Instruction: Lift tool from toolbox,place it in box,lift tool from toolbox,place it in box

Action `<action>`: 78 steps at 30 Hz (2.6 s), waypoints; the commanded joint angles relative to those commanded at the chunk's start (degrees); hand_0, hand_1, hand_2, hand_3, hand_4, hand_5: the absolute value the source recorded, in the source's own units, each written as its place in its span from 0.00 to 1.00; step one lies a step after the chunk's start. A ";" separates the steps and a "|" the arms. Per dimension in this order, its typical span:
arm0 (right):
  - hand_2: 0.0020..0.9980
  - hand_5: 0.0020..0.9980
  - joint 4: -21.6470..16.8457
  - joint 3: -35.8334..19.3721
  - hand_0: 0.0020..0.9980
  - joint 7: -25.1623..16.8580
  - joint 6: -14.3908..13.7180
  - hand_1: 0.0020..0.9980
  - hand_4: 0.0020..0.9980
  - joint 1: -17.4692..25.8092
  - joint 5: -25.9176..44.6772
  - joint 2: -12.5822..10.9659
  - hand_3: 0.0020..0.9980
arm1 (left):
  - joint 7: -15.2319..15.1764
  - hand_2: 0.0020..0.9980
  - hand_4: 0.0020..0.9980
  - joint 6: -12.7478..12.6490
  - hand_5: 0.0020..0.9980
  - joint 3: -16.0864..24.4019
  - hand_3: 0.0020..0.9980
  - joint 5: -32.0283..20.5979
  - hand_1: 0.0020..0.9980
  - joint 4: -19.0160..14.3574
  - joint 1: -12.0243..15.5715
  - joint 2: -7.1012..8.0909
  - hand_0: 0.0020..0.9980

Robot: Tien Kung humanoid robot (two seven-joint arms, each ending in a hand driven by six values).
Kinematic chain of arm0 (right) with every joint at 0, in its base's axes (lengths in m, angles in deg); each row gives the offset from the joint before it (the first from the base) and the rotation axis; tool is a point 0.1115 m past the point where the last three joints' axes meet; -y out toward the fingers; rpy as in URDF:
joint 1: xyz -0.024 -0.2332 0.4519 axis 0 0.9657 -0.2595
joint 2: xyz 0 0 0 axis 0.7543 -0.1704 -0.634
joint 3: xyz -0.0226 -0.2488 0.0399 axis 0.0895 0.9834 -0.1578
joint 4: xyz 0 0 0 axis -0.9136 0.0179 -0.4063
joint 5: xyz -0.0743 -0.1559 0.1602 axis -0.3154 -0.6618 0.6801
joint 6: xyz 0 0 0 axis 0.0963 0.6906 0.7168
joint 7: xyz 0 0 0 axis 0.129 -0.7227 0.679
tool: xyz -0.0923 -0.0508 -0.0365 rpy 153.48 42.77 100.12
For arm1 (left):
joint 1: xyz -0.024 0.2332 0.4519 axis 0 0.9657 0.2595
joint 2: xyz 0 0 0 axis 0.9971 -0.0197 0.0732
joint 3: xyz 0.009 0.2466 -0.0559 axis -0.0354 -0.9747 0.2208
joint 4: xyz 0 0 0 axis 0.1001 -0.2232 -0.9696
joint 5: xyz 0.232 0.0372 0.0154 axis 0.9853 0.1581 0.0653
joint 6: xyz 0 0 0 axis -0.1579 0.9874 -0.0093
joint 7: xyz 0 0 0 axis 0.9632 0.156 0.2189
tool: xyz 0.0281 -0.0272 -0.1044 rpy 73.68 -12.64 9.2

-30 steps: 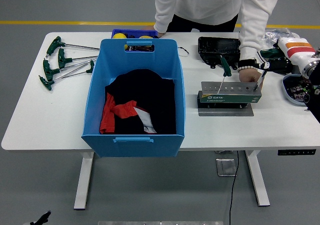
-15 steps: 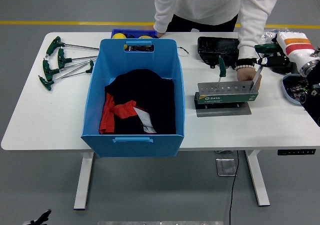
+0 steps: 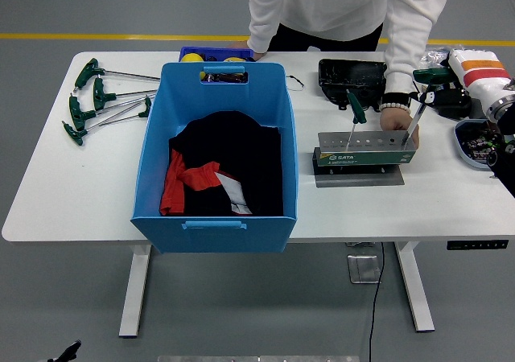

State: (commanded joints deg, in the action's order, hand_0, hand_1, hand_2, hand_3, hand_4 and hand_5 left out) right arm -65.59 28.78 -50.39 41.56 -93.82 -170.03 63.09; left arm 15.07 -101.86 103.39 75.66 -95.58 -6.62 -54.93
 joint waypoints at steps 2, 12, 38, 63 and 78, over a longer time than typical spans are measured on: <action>0.00 0.57 -1.52 -0.15 0.05 0.58 1.06 0.00 0.81 -0.21 -0.07 -0.70 0.00 | 0.00 0.77 0.70 0.01 0.59 0.13 0.66 0.08 0.76 0.10 0.17 0.00 0.77; 0.00 0.54 -6.61 -1.32 0.04 2.18 4.46 0.00 0.73 -0.60 -0.73 -3.34 0.00 | -0.29 0.77 0.69 0.00 0.58 -0.12 0.65 -0.58 0.75 0.30 0.76 0.11 0.76; 0.00 0.40 -26.53 -8.91 0.05 3.25 7.28 0.00 0.67 -5.48 -10.12 -10.20 0.00 | -0.72 0.77 0.69 0.18 0.59 -0.68 0.65 -2.16 0.75 0.49 1.43 0.49 0.76; 0.00 0.34 -40.47 14.98 0.05 5.24 6.16 0.00 0.66 -12.34 -6.69 4.56 0.00 | 0.32 0.77 0.69 -0.29 0.59 0.94 0.65 1.52 0.75 0.27 0.86 0.59 0.76; 0.18 0.63 -30.96 27.21 0.12 9.39 24.09 0.10 0.89 -14.79 -7.46 11.30 0.28 | 0.53 0.76 0.69 -0.85 0.59 1.76 0.65 2.93 0.73 0.26 0.15 0.66 0.76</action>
State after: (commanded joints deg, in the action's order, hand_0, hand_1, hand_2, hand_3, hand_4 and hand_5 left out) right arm -96.55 55.99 -41.00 65.65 -108.62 -177.49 74.39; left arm 15.60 -102.71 105.15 78.59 -95.32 -6.47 -54.27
